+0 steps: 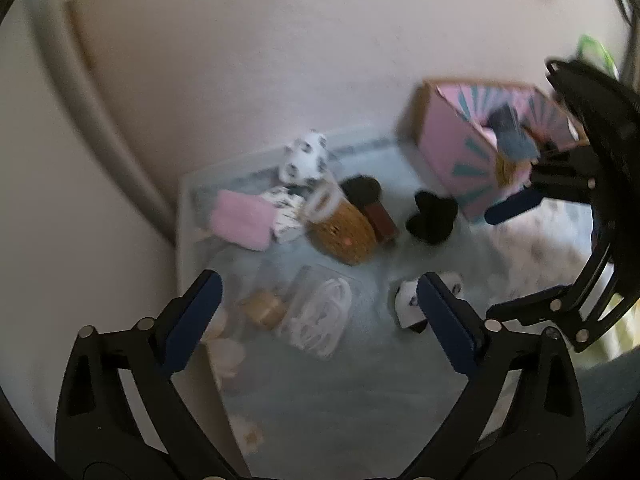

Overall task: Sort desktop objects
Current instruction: 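Move both tools back over the bin, then grasp the clear cable box with the left tool while the right tool grasps the white spotted sock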

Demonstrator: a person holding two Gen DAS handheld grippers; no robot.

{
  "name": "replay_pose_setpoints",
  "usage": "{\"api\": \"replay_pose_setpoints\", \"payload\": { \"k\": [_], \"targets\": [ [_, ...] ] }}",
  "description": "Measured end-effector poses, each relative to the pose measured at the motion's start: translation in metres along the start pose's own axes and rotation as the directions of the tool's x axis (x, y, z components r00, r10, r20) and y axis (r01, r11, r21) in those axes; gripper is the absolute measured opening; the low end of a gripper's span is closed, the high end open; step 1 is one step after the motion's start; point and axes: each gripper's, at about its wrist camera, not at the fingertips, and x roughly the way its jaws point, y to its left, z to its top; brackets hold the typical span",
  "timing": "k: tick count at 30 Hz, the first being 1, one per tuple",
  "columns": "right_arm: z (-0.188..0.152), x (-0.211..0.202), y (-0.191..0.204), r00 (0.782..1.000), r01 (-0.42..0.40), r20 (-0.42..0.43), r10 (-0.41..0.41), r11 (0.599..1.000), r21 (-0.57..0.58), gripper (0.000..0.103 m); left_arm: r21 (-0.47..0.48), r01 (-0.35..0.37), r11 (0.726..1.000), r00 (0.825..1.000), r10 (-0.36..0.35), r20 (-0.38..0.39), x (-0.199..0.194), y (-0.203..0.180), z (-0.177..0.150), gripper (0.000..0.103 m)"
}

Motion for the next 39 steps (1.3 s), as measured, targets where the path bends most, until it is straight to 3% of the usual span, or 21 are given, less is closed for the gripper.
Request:
{"api": "replay_pose_setpoints", "payload": {
  "k": [4, 5, 10, 22, 25, 27, 33, 39],
  "targets": [
    [-0.010, 0.022, -0.003, 0.999, -0.029, 0.014, 0.030, 0.998, -0.050, 0.082, 0.100, 0.029, 0.995, 0.999, -0.025, -0.043, 0.041, -0.003, -0.004, 0.090],
    [-0.012, 0.027, -0.004, 0.999, -0.035, 0.015, 0.038, 0.989, -0.140, 0.081, 0.120, 0.038, 0.992, 0.998, -0.031, -0.057, 0.050, -0.004, -0.004, 0.089],
    [-0.015, 0.048, -0.007, 0.999, -0.028, 0.029, 0.034, 0.978, -0.205, 0.080, 0.161, 0.075, 0.984, 0.990, -0.055, -0.127, 0.088, -0.002, -0.011, 0.083],
    [-0.013, 0.070, 0.002, 0.999, -0.022, 0.036, 0.034, 0.956, -0.293, 0.062, 0.208, 0.142, 0.968, 0.977, -0.103, -0.187, 0.108, -0.015, -0.019, 0.072],
    [-0.012, 0.071, 0.003, 0.998, -0.026, 0.040, 0.040, 0.955, -0.296, 0.057, 0.176, 0.167, 0.970, 0.974, -0.134, -0.185, 0.109, -0.011, -0.021, 0.068],
    [-0.012, 0.073, 0.004, 0.998, -0.042, 0.032, 0.054, 0.955, -0.294, 0.042, 0.150, 0.184, 0.971, 0.970, -0.155, -0.184, 0.108, -0.006, -0.022, 0.053],
    [-0.013, 0.069, 0.003, 0.997, -0.049, 0.043, 0.062, 0.961, -0.271, 0.032, 0.139, 0.174, 0.975, 0.971, -0.147, -0.188, 0.107, -0.004, -0.026, 0.052],
    [-0.012, 0.055, -0.008, 0.995, -0.058, 0.062, 0.073, 0.975, -0.213, 0.031, 0.090, 0.179, 0.980, 0.968, -0.159, -0.192, 0.099, 0.000, -0.023, 0.052]
  ]
}}
